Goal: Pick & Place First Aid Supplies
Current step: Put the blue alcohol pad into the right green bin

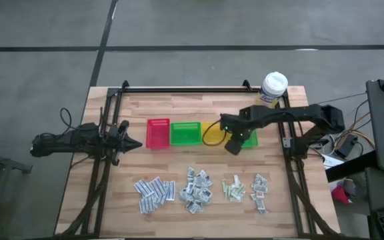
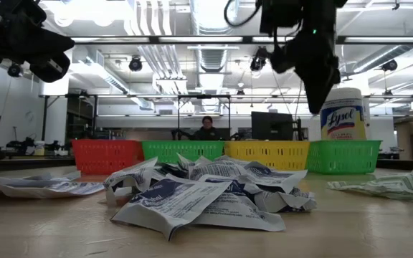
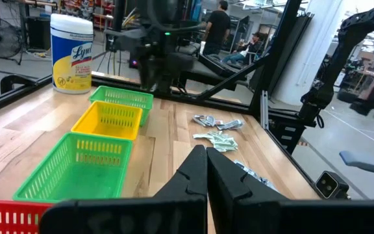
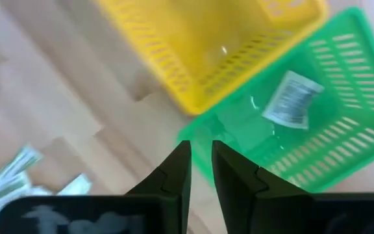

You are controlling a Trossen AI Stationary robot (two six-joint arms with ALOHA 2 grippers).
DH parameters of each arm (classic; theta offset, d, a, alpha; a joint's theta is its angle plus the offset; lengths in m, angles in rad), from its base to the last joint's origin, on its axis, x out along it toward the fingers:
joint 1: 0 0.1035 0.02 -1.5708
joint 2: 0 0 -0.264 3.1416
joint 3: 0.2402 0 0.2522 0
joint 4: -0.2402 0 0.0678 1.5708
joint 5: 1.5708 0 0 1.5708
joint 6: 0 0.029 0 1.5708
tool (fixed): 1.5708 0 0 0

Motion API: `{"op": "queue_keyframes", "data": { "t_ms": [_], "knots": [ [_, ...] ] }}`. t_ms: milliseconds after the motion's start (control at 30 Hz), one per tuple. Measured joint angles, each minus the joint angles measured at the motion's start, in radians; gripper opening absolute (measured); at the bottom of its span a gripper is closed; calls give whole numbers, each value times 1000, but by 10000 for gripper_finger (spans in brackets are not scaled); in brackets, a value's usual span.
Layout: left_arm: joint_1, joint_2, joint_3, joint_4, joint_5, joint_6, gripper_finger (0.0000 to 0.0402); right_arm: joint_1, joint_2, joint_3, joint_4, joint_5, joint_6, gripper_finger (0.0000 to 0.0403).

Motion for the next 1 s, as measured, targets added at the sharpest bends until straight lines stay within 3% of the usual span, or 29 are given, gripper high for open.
{"op": "queue_keyframes", "data": {
  "t_ms": [500,767,1000],
  "knots": [
    [0,0,0,0,0,0,0,254,-33,-5,238,-7,-171,52],
    [0,0,0,0,0,0,0,327,-34,-7,441,-127,-286,52],
    [0,0,0,0,0,0,0,357,-29,-7,517,-136,-342,52]
  ]
}}
